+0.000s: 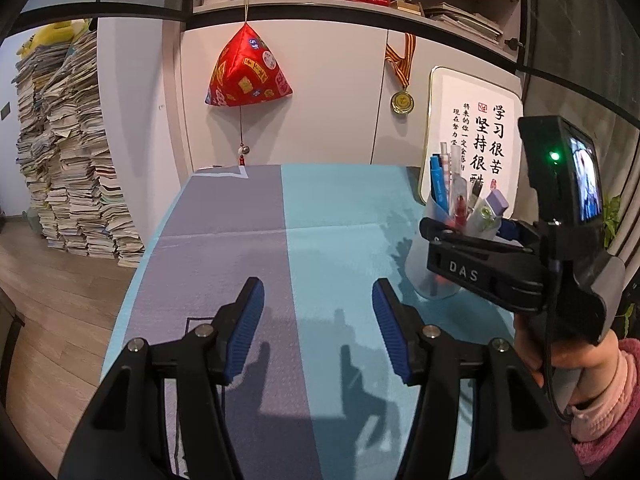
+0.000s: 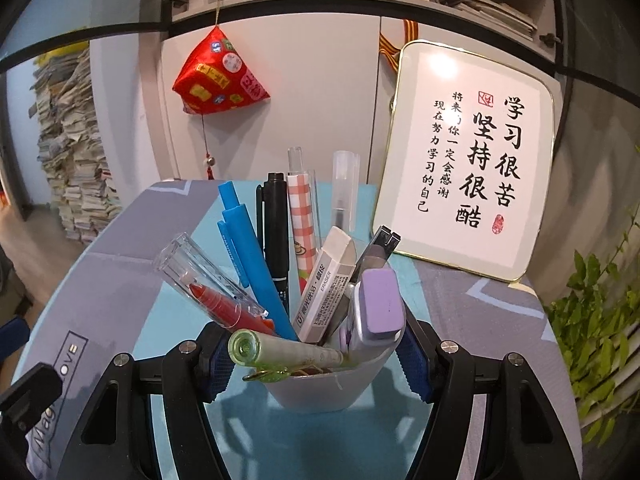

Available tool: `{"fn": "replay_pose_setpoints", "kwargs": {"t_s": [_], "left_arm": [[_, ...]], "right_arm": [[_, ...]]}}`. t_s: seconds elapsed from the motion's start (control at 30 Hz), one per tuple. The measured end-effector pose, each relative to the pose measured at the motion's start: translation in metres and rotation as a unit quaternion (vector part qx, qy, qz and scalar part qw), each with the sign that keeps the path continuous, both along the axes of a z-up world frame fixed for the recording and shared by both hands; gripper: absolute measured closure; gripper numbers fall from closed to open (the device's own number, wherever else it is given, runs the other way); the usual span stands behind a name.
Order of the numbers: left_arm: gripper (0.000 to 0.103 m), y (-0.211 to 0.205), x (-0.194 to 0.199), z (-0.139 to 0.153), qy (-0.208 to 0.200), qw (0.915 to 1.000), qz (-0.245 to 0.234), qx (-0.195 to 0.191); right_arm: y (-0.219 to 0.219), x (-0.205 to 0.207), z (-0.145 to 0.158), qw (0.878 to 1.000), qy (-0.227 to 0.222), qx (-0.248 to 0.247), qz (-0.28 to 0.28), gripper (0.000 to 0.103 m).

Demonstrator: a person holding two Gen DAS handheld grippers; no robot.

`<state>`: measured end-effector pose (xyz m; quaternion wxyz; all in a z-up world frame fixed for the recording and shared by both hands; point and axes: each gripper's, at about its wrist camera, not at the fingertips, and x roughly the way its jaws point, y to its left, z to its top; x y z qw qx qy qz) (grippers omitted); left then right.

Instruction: Organize stationery

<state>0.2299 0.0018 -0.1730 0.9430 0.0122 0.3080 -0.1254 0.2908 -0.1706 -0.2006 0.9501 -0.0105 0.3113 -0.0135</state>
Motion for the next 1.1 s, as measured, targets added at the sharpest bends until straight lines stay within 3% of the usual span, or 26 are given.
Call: {"fn": "replay_pose_setpoints", "kwargs": {"t_s": [0.57, 0.8, 1.1], "left_arm": [[0.046, 0.001, -0.015, 0.014, -0.013, 0.9999, 0.003, 0.000], [0.024, -0.006, -0.032, 0.024, -0.021, 0.9997, 0.003, -0.008], [0.020, -0.020, -0.078, 0.053, -0.046, 0.9989, -0.007, -0.003]], "right_arm": [[-0.007, -0.029, 0.008, 1.000, 0.012, -0.018, 0.016, 0.028], [-0.022, -0.079, 0.005, 0.999, 0.045, -0.005, -0.017, 0.028], [-0.039, -0.162, 0.082, 0.997, -0.022, 0.008, -0.075, 0.026]]}}
